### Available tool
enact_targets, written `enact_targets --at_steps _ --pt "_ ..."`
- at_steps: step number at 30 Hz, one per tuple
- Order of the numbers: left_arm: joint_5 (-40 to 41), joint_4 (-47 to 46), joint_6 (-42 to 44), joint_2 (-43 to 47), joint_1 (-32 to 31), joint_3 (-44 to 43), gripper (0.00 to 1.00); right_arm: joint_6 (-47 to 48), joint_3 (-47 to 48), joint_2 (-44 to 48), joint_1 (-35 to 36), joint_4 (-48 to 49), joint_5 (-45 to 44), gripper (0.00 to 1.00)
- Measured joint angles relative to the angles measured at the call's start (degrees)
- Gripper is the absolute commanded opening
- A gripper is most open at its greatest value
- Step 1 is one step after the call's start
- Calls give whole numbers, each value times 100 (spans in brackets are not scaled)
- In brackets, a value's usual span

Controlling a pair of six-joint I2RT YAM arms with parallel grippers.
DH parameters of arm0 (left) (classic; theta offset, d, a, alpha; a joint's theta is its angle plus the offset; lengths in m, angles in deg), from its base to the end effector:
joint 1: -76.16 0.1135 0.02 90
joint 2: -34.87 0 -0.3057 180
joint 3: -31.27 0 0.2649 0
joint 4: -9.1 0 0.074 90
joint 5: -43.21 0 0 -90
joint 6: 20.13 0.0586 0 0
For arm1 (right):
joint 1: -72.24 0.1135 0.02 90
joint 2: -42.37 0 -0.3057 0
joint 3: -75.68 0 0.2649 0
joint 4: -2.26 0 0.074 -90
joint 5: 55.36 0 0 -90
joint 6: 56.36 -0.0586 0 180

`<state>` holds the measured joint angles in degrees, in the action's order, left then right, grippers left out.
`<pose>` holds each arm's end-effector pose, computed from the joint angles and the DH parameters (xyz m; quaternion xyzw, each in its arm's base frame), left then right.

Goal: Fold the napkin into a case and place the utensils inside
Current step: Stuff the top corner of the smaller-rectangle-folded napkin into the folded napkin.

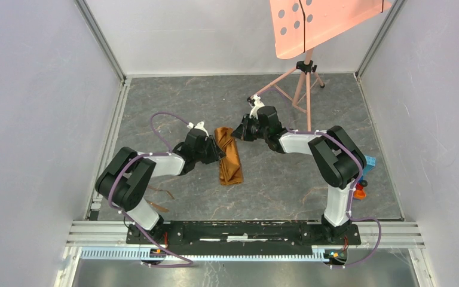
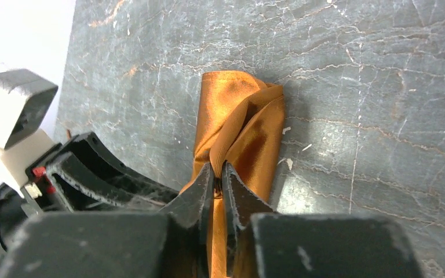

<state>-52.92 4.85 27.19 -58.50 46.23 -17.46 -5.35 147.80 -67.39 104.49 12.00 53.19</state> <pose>0.2804 -0.1687 0.1468 -0.0784 0.9033 -0.2872 0.3089 0.3686 0.2546 0.1788 -0.0333 0.8489 0.4087 0.3334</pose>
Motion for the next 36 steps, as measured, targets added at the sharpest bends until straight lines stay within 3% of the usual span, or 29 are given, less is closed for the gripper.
enact_targets --at_steps 3,7,14,19,21,23,25,30,36 --pt "-33 11 -31 127 -33 33 60 -57 13 -33 -2 24 -13 0" --pt "98 699 -74 826 -44 262 68 -96 63 -114 -7 50 31 0" --pt "1224 1910 28 1869 68 -164 61 -251 66 -177 -17 205 170 0" --pt "1414 1880 739 1202 85 -1207 52 -433 81 -219 -42 398 365 0" --pt "1338 1912 990 820 105 -1572 54 -507 111 -297 -50 496 476 0" --pt "1290 2022 1019 540 160 -1784 61 -568 140 -367 -50 553 553 0" --pt "1215 1871 896 503 264 -1545 61 -599 203 -455 -52 584 654 0" --pt "1005 901 57 975 393 197 51 -621 527 -748 -50 629 968 0" --pt "632 -452 -1014 822 -271 931 45 -614 741 -909 -50 614 1248 0"
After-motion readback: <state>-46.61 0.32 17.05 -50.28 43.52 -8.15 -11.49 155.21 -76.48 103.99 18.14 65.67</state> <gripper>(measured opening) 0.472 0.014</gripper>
